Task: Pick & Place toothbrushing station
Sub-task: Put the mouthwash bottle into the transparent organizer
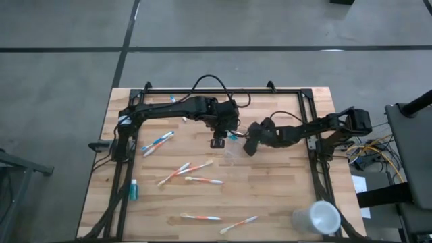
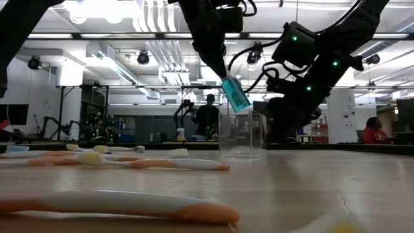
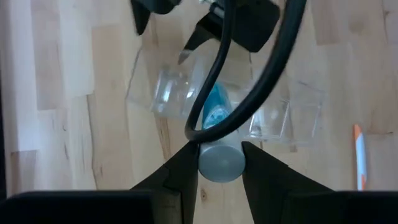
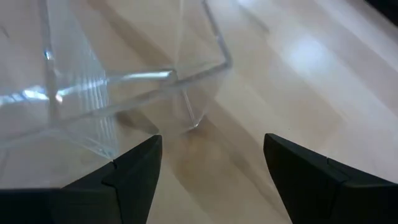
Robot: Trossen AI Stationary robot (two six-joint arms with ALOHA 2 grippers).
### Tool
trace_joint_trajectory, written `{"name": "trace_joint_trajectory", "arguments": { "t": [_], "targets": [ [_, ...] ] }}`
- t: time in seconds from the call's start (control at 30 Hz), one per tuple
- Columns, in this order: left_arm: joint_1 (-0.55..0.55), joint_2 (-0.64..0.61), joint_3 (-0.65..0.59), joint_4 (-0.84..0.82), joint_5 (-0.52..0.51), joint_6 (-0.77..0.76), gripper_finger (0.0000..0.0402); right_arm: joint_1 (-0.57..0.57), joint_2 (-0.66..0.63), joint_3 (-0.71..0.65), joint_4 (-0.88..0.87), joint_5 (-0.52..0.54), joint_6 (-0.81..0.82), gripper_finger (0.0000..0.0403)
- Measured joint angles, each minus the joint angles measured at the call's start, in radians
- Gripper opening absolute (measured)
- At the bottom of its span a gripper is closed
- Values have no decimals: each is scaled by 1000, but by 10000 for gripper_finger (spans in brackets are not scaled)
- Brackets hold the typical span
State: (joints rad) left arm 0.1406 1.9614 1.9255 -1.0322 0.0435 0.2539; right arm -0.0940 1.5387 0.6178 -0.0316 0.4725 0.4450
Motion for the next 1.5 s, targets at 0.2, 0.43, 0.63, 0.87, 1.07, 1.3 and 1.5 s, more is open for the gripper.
{"name": "trace_joint_trajectory", "arguments": {
  "t": [0.2, 0.43, 0.63, 0.87, 1.07, 1.3, 1.5],
  "targets": [
    [-1, 0, 0, -11, 9, 0, 108, -21, 24, 0, 139, -9, -8, 277],
    [-1, 0, 0, -20, 23, 0, 108, -39, 60, 1, 241, -81, -8, 277],
    [-1, 0, 1, -64, 25, -27, 108, -38, 46, -1, 211, -60, 5, 275],
    [-2, -1, 1, -93, 24, -28, 108, -38, -80, -1, 126, 52, 17, 286],
    [-1, -1, 1, -94, 21, -30, 108, -37, -255, -1, 35, 169, 16, 294],
    [-1, -1, 1, -93, 19, -30, 108, -37, -469, -7, -23, 242, 15, 291],
    [-1, -1, 1, -92, 19, -31, 108, -34, -619, -14, -21, 237, 14, 284]
  ]
}}
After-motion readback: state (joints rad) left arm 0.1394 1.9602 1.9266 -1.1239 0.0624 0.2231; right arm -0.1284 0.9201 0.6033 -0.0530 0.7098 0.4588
